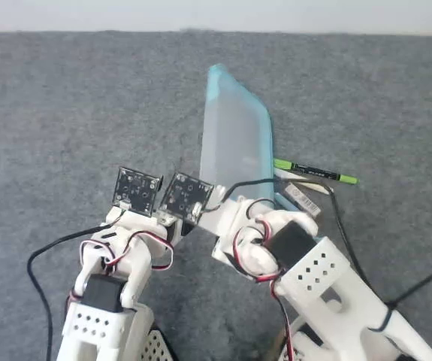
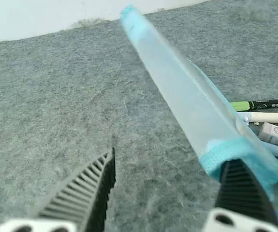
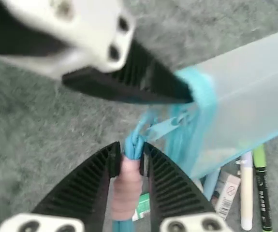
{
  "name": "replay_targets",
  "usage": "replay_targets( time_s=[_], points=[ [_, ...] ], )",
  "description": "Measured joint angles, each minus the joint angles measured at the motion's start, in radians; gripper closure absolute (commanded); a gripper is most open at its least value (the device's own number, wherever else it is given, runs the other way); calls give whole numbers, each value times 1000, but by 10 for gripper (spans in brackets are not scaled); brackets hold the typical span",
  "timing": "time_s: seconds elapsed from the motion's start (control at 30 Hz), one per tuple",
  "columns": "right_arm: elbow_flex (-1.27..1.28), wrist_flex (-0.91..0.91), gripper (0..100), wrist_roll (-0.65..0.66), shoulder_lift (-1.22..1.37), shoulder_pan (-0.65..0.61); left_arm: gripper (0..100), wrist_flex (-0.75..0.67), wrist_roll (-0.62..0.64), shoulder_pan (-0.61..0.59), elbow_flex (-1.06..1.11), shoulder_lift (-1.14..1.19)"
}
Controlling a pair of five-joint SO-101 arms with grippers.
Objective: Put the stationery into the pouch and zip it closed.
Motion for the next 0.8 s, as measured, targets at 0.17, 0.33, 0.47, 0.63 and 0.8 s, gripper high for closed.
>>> replay_targets(
  time_s=[0.17, 0.33, 0.47, 0.63, 0.8],
  points=[
    [58, 9, 993, 12, 0, -8, 678, -12, 11, -44, 0, 0],
    [66, 9, 993, 14, 0, 58, 678, -57, 23, -124, -2, 0],
    [66, 3, 993, 14, 0, 133, 678, -57, 28, -127, -2, 0],
    [66, -61, 991, -84, 0, 167, 678, -57, 28, -127, -2, 0],
    [124, -161, 948, -213, 0, 81, 678, -57, 28, -126, -2, 0]
  ],
)
